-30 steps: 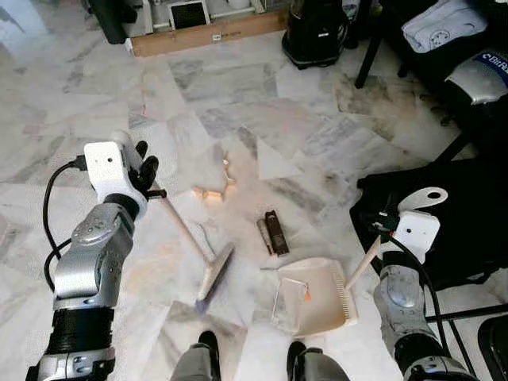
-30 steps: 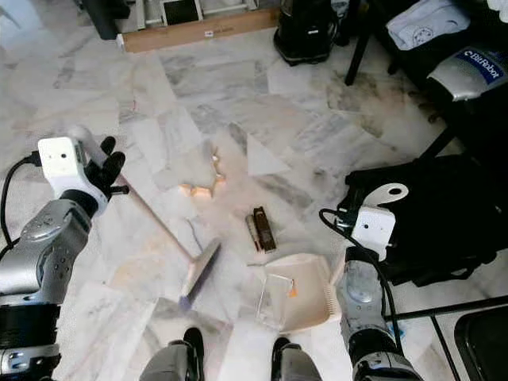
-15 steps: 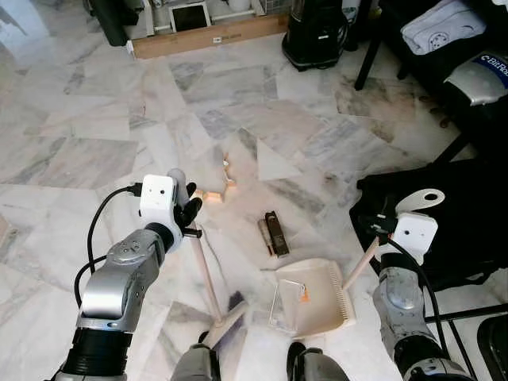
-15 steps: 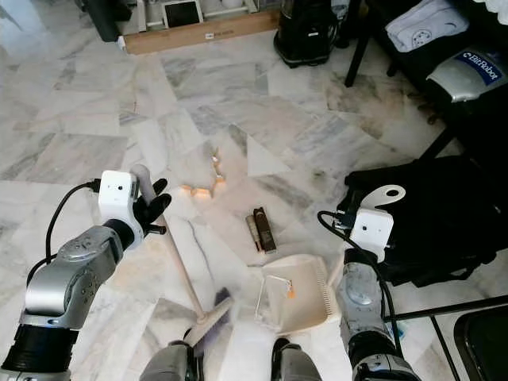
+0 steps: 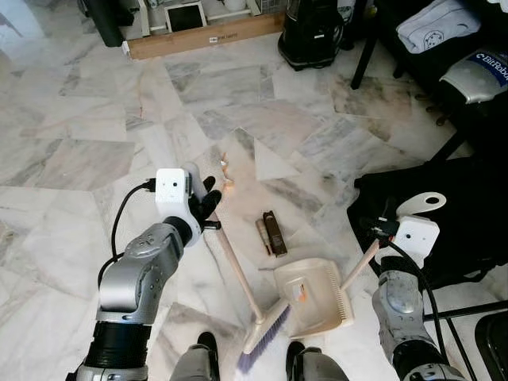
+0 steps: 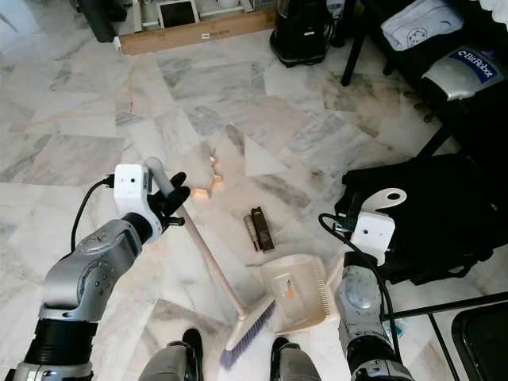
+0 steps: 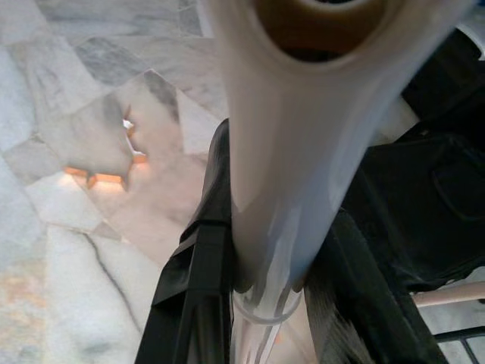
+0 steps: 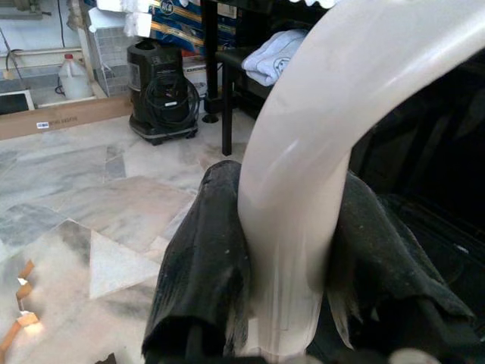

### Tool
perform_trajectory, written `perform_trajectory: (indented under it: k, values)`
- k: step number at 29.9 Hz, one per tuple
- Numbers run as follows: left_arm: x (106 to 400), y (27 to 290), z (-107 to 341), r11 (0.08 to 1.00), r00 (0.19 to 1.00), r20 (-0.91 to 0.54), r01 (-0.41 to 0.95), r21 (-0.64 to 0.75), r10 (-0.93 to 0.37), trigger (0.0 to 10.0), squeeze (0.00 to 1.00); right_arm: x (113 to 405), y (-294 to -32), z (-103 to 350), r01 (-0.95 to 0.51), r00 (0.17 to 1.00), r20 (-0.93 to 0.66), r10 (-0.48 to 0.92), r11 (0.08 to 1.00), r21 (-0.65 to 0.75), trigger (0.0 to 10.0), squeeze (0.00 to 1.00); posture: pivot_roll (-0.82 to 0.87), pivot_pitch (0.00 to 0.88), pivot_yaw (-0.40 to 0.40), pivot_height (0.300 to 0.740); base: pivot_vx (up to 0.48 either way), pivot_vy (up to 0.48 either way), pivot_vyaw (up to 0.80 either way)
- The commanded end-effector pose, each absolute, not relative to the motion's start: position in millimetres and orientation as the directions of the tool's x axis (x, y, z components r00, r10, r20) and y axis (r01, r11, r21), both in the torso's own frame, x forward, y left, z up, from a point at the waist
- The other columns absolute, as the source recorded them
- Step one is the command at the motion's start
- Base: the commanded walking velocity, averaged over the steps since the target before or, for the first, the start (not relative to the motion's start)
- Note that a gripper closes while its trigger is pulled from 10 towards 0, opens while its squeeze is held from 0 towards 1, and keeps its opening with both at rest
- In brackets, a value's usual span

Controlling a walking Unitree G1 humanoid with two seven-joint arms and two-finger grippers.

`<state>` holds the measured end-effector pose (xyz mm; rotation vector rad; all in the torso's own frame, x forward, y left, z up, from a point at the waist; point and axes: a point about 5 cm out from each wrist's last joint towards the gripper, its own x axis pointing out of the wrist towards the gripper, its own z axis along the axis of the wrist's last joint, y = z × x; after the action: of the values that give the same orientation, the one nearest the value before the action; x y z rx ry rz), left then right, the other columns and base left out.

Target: Sweep floor

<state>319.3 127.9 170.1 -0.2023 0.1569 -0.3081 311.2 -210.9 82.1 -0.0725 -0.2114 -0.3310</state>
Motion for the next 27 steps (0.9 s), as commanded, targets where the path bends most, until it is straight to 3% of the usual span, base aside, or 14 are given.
perform_trajectory:
  k: [1, 8, 18, 27]
  values:
    - [321, 127, 169, 0.925, 0.938, -0.119, 0.289, -0.246, -0.324, 10.0, 0.0, 301, -207, 58, 0.337, 0.937, 0.099, -0.334, 0.941, -0.021, 10.0, 0.0, 0.08, 0.268, 0.044, 0.74, 0.0, 0.0, 0.0]
    - [334, 129, 179, 0.918, 0.944, -0.068, 0.296, -0.263, -0.324, 10.0, 0.0, 312, -209, 66, 0.373, 0.921, 0.077, -0.382, 0.921, 0.109, 10.0, 0.0, 0.08, 0.185, 0.049, 0.74, 0.0, 0.0, 0.0]
    - [349, 123, 189, 0.907, 0.939, -0.018, 0.327, -0.264, -0.344, 10.0, 0.0, 322, -206, 77, 0.35, 0.926, 0.095, -0.366, 0.925, 0.15, 10.0, 0.0, 0.06, 0.067, 0.059, 0.74, 0.0, 0.0, 0.0]
    - [356, 133, 203, 0.908, 0.938, 0.034, 0.342, -0.241, -0.345, 10.0, 0.0, 320, -214, 78, 0.351, 0.922, 0.111, -0.371, 0.922, 0.163, 10.0, 0.0, 0.06, 0.0, 0.058, 0.74, 0.0, 0.0, 0.0]
